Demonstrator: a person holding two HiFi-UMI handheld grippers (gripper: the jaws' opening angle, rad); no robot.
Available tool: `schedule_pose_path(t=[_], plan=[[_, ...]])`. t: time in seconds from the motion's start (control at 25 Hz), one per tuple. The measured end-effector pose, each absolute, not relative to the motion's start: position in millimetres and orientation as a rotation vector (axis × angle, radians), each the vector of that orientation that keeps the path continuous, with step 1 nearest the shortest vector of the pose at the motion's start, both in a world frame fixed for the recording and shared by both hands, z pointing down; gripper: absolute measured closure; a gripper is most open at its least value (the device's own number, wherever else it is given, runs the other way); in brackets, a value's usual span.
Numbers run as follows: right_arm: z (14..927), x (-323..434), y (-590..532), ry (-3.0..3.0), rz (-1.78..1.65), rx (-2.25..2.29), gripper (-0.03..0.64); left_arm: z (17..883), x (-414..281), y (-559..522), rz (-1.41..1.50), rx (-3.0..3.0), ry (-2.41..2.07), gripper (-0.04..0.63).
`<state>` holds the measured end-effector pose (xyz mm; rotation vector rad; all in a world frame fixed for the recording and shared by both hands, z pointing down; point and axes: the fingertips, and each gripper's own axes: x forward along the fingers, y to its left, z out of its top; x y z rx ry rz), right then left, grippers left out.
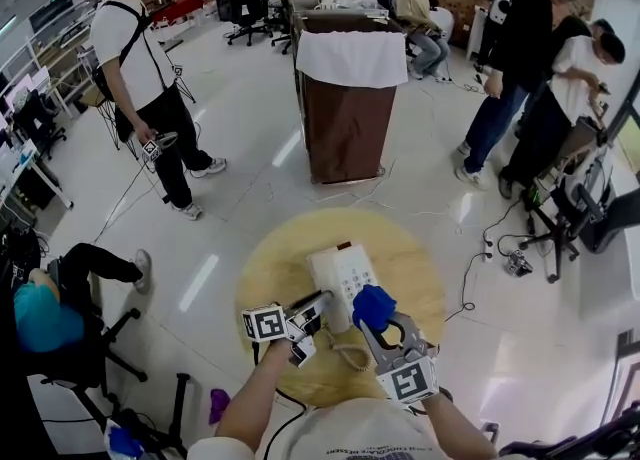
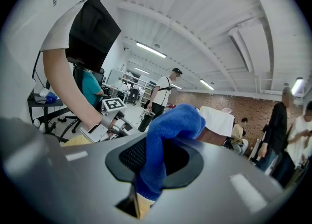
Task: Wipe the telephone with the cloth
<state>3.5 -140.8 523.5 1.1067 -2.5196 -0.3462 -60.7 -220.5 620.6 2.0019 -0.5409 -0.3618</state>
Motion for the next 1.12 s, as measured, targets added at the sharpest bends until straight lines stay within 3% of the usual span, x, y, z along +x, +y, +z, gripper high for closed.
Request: schedule_pose_path(t=[1.12], plan=[[533.8, -2.0, -159.1, -2.544, -0.234, 1.077, 0.546, 664.5, -72.2, -243.0, -0.375, 1.892, -0.648, 0.488]])
